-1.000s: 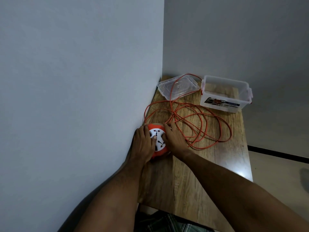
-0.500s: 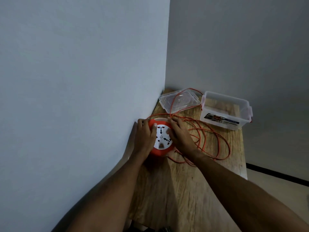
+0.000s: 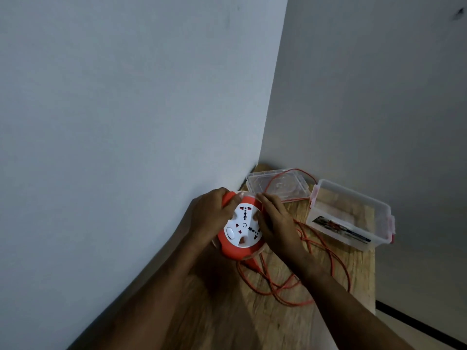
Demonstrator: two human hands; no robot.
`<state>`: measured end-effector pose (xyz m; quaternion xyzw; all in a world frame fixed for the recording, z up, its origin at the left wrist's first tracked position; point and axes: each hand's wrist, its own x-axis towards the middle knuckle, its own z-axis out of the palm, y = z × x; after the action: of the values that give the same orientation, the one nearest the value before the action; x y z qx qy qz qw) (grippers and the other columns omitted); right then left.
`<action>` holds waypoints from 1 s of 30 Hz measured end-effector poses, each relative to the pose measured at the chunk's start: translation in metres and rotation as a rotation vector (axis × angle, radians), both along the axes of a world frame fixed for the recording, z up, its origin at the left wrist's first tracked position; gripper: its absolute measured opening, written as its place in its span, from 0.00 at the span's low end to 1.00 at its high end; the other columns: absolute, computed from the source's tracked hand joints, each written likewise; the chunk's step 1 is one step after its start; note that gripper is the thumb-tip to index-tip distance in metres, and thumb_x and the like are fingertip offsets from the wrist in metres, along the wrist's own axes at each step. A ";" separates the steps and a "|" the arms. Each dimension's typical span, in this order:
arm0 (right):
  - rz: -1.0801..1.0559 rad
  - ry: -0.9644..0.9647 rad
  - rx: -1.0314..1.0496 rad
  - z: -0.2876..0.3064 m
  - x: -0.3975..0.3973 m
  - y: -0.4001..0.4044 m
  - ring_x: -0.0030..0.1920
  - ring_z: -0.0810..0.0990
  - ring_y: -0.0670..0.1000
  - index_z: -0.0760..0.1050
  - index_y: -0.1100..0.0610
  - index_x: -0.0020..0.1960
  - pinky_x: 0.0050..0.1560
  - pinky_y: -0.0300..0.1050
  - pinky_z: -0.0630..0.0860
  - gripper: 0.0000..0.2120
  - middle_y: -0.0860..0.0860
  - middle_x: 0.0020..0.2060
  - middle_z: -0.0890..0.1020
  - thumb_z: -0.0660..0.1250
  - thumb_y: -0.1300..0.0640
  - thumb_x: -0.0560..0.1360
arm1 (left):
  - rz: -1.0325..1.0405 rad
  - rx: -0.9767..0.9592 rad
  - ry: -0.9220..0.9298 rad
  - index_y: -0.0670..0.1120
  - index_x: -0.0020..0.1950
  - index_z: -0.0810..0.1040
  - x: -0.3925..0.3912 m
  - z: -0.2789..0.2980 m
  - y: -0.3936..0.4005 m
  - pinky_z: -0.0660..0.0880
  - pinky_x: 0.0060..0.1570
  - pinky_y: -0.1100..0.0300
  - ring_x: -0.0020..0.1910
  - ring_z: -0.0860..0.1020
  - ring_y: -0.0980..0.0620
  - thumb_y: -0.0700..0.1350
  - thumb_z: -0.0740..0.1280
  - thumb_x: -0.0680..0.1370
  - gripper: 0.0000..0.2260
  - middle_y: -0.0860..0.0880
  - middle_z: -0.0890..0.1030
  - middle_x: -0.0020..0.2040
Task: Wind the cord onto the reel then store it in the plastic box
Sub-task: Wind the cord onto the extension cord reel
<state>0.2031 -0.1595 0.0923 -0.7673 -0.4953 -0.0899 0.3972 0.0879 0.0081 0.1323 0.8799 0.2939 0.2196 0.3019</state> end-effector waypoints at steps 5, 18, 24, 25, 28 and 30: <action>0.041 -0.325 -0.056 0.020 -0.012 0.001 0.66 0.72 0.53 0.68 0.55 0.75 0.62 0.49 0.69 0.27 0.55 0.70 0.70 0.66 0.56 0.77 | 0.031 0.087 -0.082 0.50 0.47 0.81 0.014 0.011 0.002 0.75 0.41 0.63 0.39 0.80 0.55 0.67 0.63 0.80 0.21 0.53 0.84 0.42; 0.000 -0.283 -0.160 0.042 -0.031 0.012 0.53 0.78 0.54 0.75 0.52 0.69 0.47 0.49 0.80 0.29 0.55 0.60 0.74 0.70 0.47 0.70 | 0.090 0.012 -0.150 0.52 0.46 0.80 0.002 0.027 -0.001 0.67 0.38 0.73 0.37 0.77 0.64 0.64 0.65 0.80 0.17 0.57 0.82 0.40; -0.187 0.125 0.027 0.057 -0.051 0.031 0.44 0.79 0.46 0.80 0.54 0.55 0.40 0.41 0.78 0.22 0.49 0.47 0.80 0.75 0.41 0.68 | 0.151 -0.031 -0.229 0.48 0.47 0.83 -0.006 0.029 -0.004 0.76 0.42 0.63 0.40 0.81 0.56 0.61 0.67 0.81 0.17 0.53 0.85 0.42; -0.235 0.245 0.071 0.060 -0.052 0.034 0.42 0.78 0.44 0.80 0.54 0.52 0.39 0.40 0.76 0.21 0.48 0.44 0.81 0.75 0.40 0.68 | 0.166 -0.058 -0.249 0.48 0.48 0.83 -0.008 0.030 -0.005 0.77 0.43 0.62 0.42 0.82 0.56 0.61 0.67 0.81 0.17 0.52 0.86 0.43; -0.286 0.484 0.150 0.066 -0.057 0.037 0.41 0.80 0.44 0.79 0.53 0.49 0.37 0.38 0.75 0.19 0.46 0.40 0.81 0.76 0.40 0.69 | 0.188 -0.077 -0.277 0.48 0.48 0.83 -0.011 0.032 -0.007 0.78 0.45 0.60 0.43 0.82 0.56 0.61 0.67 0.81 0.17 0.52 0.85 0.43; -0.288 0.249 0.085 0.068 -0.062 0.027 0.42 0.80 0.44 0.79 0.54 0.53 0.39 0.37 0.76 0.18 0.46 0.44 0.82 0.73 0.42 0.73 | 0.190 -0.095 -0.295 0.49 0.48 0.82 -0.015 0.035 -0.008 0.80 0.45 0.58 0.42 0.82 0.57 0.61 0.66 0.81 0.17 0.53 0.85 0.43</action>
<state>0.1413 -0.1322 0.1604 -0.8180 -0.3232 -0.0708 0.4705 0.0733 -0.0001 0.1674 0.7911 0.3384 0.3599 0.3608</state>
